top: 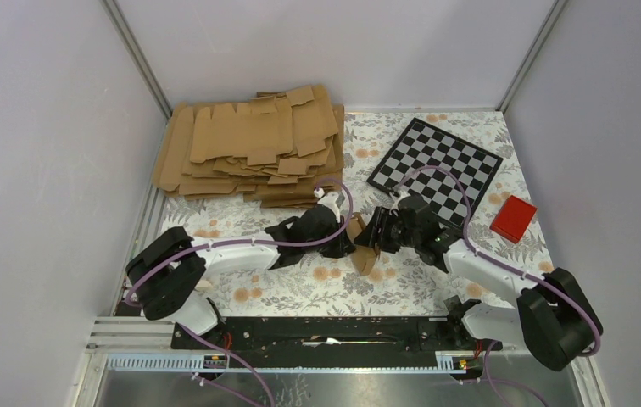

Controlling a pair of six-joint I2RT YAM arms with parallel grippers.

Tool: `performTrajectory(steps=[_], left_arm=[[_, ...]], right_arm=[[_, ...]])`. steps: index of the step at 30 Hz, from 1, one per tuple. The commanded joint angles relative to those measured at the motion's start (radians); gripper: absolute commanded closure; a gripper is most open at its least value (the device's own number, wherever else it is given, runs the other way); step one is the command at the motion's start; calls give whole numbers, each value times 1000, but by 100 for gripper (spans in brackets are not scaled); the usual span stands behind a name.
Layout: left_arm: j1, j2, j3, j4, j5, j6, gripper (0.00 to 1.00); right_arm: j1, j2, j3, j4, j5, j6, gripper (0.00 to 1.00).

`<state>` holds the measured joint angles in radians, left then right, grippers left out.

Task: Fold the paper box

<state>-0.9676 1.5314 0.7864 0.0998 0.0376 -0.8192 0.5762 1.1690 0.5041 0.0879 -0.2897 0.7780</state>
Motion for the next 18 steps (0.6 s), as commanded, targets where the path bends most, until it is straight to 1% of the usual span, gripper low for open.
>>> performTrajectory(steps=[1, 5, 8, 12, 15, 16, 18], left_arm=[[2, -8, -14, 50, -20, 12, 100], [21, -8, -17, 33, -18, 26, 100], [36, -50, -15, -16, -47, 47, 100], [83, -121, -7, -96, -104, 109, 100], [153, -149, -14, -94, -64, 160, 100], [172, -153, -18, -75, -46, 178, 96], [206, -154, -33, 8, 18, 203, 80]], right_arm=[[4, 60, 90, -60, -27, -133, 54], [4, 67, 134, -173, 18, -237, 62], [4, 69, 161, -242, 55, -315, 62], [4, 110, 209, -317, 58, -403, 63], [4, 117, 213, -329, 58, -428, 63], [4, 115, 211, -327, 56, -431, 63], [5, 114, 209, -324, 38, -442, 63]])
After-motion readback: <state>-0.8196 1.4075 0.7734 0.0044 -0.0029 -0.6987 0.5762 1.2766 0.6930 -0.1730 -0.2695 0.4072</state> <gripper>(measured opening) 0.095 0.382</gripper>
